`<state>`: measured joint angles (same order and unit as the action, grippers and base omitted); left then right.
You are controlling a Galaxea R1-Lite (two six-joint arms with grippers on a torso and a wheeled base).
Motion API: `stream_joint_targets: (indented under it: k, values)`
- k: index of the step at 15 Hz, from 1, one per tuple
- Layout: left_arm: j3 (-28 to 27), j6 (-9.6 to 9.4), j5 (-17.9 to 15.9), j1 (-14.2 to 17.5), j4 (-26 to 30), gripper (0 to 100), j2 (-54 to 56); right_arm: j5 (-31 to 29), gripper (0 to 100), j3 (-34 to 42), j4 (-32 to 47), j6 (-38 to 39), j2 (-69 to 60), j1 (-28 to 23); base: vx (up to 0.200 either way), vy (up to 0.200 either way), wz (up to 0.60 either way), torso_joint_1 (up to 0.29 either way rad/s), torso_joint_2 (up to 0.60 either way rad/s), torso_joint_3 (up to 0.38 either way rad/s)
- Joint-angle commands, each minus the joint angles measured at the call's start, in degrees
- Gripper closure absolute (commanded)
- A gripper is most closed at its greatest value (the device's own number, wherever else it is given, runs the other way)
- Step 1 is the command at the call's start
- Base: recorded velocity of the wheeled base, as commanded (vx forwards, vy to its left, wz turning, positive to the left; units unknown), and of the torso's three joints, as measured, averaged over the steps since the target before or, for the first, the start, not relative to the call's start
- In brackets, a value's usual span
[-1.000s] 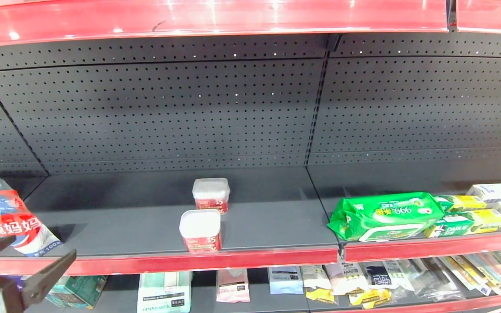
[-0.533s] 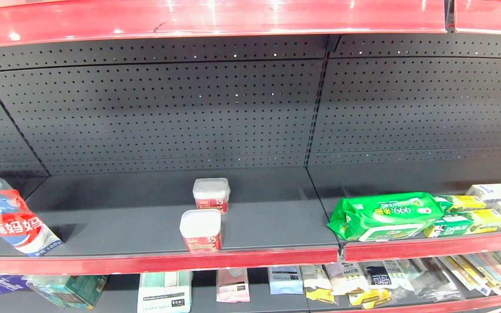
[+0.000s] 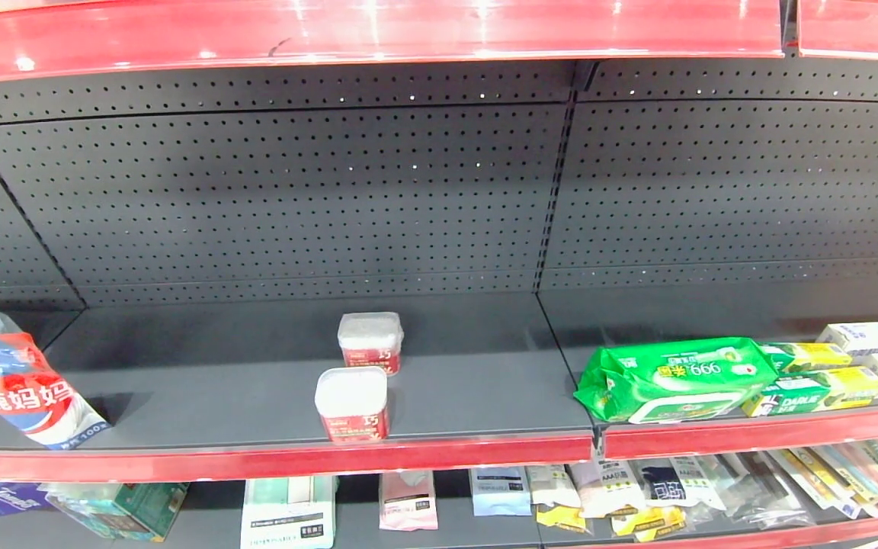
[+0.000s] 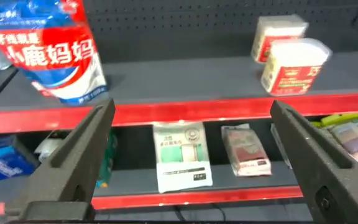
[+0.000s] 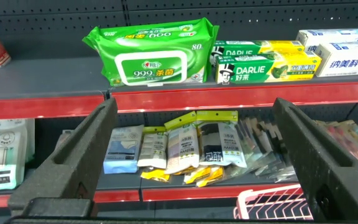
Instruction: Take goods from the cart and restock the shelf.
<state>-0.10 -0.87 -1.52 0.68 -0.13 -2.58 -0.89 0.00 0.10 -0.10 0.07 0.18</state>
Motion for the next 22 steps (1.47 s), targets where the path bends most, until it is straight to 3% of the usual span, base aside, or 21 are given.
stream_joint_targets:
  k: [1, 6, 8, 11, 12, 13, 14, 15, 17, 19, 21, 22]
  values:
    - [0.0, -0.1, 0.6, -0.5, -0.1, 0, 2.6, 0.0, 0, 0.0, 0.0, 0.0, 0.0, 0.0, 0.0, 0.0, 0.0, 0.0, 0.0, 0.0]
    - [0.0, -0.01, 1.1, -0.5, -0.1, 0, 2.6, 0.0, 0, 0.0, 0.0, 0.0, 0.0, 0.0, 0.0, 0.0, 0.0, 0.0, 0.0, 0.0]
    - [0.0, -3.0, 0.8, -0.5, -0.5, 0, 2.6, 0.0, 0, 0.0, 0.0, 0.0, 0.0, 0.0, 0.0, 0.0, 0.0, 0.0, 0.0, 0.0]
    - [-1.1, -3.44, 0.0, -0.5, -1.1, 0, 2.6, 0.0, 0, 0.0, 0.0, 0.0, 0.0, 0.0, 0.0, 0.0, 0.0, 0.0, 0.0, 0.0]
    - [-10.4, -1.51, -1.1, -2.3, -2.9, 0, -7.7, 0.0, 0, 0.0, 0.0, 0.0, 0.0, 0.0, 0.0, 0.0, 0.0, 0.0, 0.0, 0.0]
    - [-21.8, 5.96, -1.5, -5.2, -5.7, 0, -21.7, 0.0, 0, 0.0, 0.0, 0.0, 0.0, 0.0, 0.0, 0.0, 0.0, 0.0, 0.0, 0.0]
    - [-29.5, 9.48, -1.8, -5.9, -6.9, 0, -27.6, 0.0, 0, 0.0, 0.0, 0.0, 0.0, 0.0, 0.0, 0.0, 0.0, 0.0, 0.0, 0.0]
    - [-32.8, 10.01, -1.4, -5.8, -6.2, 0, -32.1, 0.0, 0, 0.0, 0.0, 0.0, 0.0, 0.0, 0.0, 0.0, 0.0, 0.0, 0.0, 0.0]
    - [-30.1, 9.3, 1.8, -2.9, -3.3, 0, -43.7, 0.0, 0, 0.0, 0.0, 0.0, 0.0, 0.0, 0.0, 0.0, 0.0, 0.0, 0.0, 0.0]
    - [-27.7, 5.0, 2.1, -3.5, -2.9, 0, -54.5, 0.0, 0, 0.0, 0.0, 0.0, 0.0, 0.0, 0.0, 0.0, 0.0, 0.0, 0.0, 0.0]
    - [-29.8, 3.06, 2.1, -3.5, -3.2, 0, -68.7, 0.0, 0, 0.0, 0.0, 0.0, 0.0, 0.0, 0.0, 0.0, 0.0, 0.0, 0.0, 0.0]
    - [-30.0, 2.8, 2.1, -3.5, -3.3, 0, -69.4, 0.0, 0, 0.0, 0.0, 0.0, 0.0, 0.0, 0.0, 0.0, 0.0, 0.0, 0.0, 0.0]
